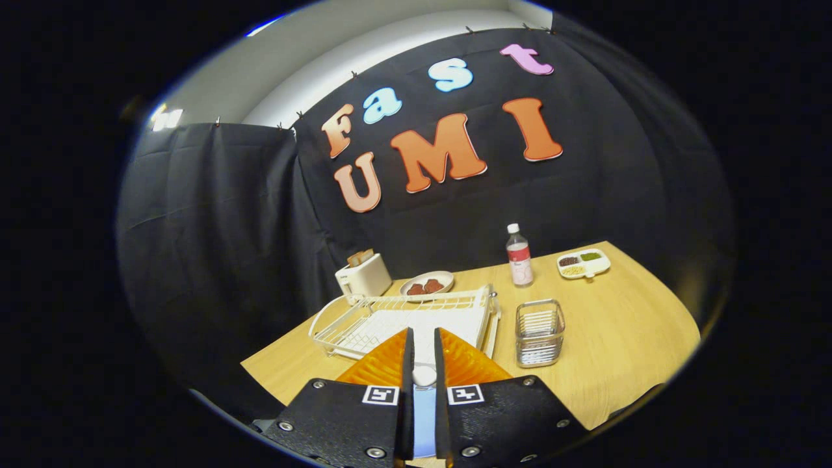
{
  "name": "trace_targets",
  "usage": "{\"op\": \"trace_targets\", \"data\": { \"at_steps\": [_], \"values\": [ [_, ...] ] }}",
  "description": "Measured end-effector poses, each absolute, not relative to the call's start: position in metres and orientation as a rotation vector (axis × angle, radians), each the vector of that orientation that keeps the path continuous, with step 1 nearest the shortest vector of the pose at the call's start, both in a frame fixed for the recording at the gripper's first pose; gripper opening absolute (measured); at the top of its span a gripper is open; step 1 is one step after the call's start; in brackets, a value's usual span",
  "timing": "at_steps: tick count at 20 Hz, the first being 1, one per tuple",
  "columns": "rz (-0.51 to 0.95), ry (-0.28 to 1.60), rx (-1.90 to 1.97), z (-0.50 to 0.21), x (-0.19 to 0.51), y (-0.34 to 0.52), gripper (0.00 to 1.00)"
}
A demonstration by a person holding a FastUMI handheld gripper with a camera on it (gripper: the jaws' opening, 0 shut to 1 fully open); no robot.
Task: Take the plate from the dish rack, then take the spoon from the basket and place it into the plate.
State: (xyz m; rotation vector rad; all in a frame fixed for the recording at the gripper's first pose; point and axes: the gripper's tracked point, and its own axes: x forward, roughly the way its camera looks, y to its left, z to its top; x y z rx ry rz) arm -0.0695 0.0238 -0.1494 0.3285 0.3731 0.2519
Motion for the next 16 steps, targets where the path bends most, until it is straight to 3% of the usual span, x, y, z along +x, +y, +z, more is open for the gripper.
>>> {"op": "trace_targets", "data": {
  "at_steps": [6,16],
  "values": [
    [0.347,0.374,0.295,-0.184,-0.075,0.059,0.13],
    [0.318,0.467,0.317,-0.239,-0.080,0.063,0.17]
  ]
}}
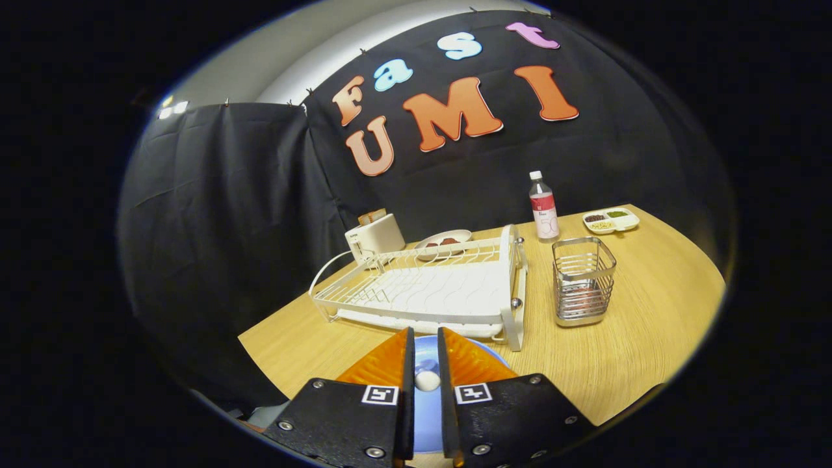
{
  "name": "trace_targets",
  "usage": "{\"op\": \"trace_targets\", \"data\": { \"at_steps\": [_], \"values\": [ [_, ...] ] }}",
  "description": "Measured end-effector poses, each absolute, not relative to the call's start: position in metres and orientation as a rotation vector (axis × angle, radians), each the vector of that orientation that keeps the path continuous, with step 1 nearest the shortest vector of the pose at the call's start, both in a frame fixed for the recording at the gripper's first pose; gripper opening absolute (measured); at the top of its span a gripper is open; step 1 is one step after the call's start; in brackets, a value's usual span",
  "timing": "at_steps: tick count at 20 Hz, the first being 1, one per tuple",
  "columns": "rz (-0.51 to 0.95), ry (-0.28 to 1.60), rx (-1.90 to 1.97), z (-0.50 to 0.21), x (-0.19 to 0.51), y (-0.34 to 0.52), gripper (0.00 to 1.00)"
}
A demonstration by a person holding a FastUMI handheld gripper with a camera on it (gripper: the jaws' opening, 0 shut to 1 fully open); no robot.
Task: Take the plate from the dish rack, then take the spoon from the basket and place it into the plate.
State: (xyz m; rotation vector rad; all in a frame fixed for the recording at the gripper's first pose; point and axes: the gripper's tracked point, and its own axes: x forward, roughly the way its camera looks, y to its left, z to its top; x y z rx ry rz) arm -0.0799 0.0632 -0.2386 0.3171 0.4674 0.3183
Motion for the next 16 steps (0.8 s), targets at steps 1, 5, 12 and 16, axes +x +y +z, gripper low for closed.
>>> {"op": "trace_targets", "data": {
  "at_steps": [1,5,12,16],
  "values": [
    [0.317,0.469,0.317,-0.237,-0.081,0.062,0.19],
    [0.320,0.416,0.323,-0.214,-0.080,0.063,0.38],
    [0.226,0.204,0.191,-0.142,-0.072,0.054,0.74],
    [0.144,0.086,0.153,-0.101,-0.070,0.047,0.80]
  ]
}}
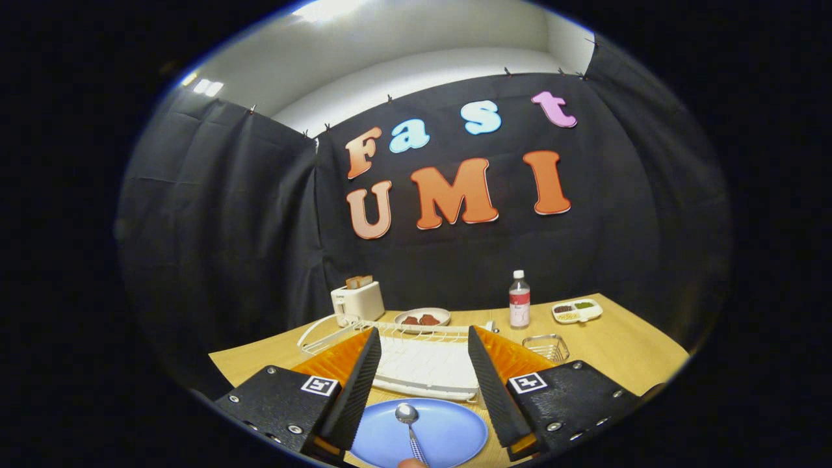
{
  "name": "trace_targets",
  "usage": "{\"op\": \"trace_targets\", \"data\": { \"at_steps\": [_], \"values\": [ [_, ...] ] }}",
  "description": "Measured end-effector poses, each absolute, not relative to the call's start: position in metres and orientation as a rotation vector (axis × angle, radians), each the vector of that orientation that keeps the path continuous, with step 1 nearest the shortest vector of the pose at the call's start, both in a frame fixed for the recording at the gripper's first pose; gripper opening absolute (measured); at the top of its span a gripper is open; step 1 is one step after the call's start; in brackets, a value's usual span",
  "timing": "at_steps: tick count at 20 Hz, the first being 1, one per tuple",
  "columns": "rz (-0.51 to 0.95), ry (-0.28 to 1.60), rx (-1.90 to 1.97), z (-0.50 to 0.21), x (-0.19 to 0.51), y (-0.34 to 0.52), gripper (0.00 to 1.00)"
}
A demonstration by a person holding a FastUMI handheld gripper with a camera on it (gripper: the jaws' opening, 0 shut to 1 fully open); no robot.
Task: Take the plate from the dish rack, then take the spoon from the basket and place it into the plate.
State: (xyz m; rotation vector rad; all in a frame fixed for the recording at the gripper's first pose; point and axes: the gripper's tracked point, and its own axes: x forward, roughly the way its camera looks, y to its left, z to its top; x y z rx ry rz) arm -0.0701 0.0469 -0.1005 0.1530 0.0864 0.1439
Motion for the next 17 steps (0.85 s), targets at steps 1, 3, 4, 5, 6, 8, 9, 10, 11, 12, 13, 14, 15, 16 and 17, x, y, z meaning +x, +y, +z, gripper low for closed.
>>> {"op": "trace_targets", "data": {
  "at_steps": [1,3,4,5,6,8,9,10,11,12,13,14,15,16,17],
  "values": [
    [0.119,0.059,0.138,-0.091,-0.071,0.044,0.81],
    [0.072,0.035,0.097,-0.080,-0.072,0.038,0.84],
    [0.050,0.031,0.075,-0.075,-0.073,0.035,0.85],
    [0.030,0.028,0.058,-0.072,-0.073,0.032,0.86],
    [0.013,0.018,0.048,-0.066,-0.073,0.030,0.88],
    [0.003,-0.008,0.055,-0.055,-0.071,0.034,0.89],
    [0.006,-0.014,0.062,-0.052,-0.071,0.036,0.89],
    [0.009,-0.018,0.066,-0.049,-0.071,0.038,0.89],
    [0.003,-0.025,0.074,-0.046,-0.071,0.038,0.89],
    [-0.002,-0.032,0.084,-0.043,-0.070,0.037,0.89],
    [-0.008,-0.034,0.094,-0.042,-0.071,0.036,0.89],
    [-0.012,-0.029,0.100,-0.043,-0.071,0.034,0.88],
    [-0.017,-0.020,0.098,-0.044,-0.072,0.030,0.89],
    [-0.029,-0.012,0.089,-0.045,-0.075,0.023,0.89],
    [-0.050,-0.012,0.078,-0.045,-0.078,0.013,0.89]
  ]
}}
